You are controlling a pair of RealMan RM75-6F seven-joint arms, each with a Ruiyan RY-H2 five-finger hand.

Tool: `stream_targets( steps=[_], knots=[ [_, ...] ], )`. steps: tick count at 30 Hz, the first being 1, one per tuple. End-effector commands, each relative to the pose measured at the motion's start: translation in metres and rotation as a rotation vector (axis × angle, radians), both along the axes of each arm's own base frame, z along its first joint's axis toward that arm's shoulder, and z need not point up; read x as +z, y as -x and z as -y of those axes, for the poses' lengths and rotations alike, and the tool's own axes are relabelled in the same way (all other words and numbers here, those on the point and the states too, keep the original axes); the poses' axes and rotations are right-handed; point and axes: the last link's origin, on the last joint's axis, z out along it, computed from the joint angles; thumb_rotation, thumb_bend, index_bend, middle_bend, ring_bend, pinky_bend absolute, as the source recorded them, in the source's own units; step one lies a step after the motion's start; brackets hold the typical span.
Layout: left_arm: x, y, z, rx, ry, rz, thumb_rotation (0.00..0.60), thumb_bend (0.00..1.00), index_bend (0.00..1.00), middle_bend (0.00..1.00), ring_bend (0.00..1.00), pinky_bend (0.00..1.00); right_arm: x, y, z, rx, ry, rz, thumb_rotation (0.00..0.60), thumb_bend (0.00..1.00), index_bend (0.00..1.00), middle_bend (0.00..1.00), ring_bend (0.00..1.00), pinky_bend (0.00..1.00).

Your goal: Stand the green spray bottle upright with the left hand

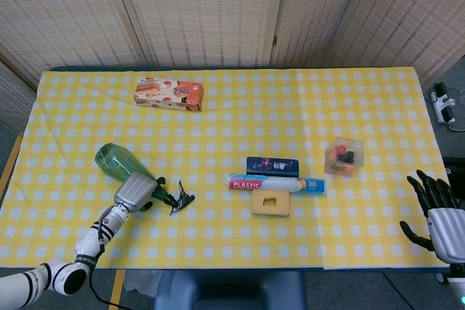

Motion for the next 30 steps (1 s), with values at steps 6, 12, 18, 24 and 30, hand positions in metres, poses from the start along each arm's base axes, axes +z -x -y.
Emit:
stream_targets(
  steps=[6,12,18,24,30],
  knots=[
    [-0.004,0.003,-0.004,-0.027,-0.022,-0.02,0.6,0.37,0.51,1.0,1.0,1.0,0.001,-0.001,-0.002,0.002,-0.001,0.004,0.6,0.33,0.0,0.0,0.0,0.0],
    [0.002,-0.002,-0.003,-0.096,-0.088,0.03,0.6,0.46,0.66,1.0,1.0,1.0,0.001,-0.003,-0.005,0.014,-0.008,0.005,0.6,0.33,0.0,0.0,0.0,0.0],
    [0.017,-0.01,0.005,-0.145,-0.121,0.164,0.6,0.52,0.69,1.0,1.0,1.0,0.001,-0.006,-0.009,0.033,-0.009,0.008,0.6,0.33,0.0,0.0,0.0,0.0],
    [0.039,-0.019,0.016,-0.155,-0.159,0.309,0.6,0.56,0.7,1.0,1.0,1.0,0.001,-0.009,-0.014,0.055,-0.014,0.014,0.6,0.33,0.0,0.0,0.0,0.0],
    [0.068,-0.03,0.019,-0.006,-0.143,0.511,0.6,0.57,0.7,1.0,1.0,1.0,0.001,-0.011,-0.018,0.074,-0.019,0.021,0.6,0.33,0.0,0.0,0.0,0.0]
  ],
)
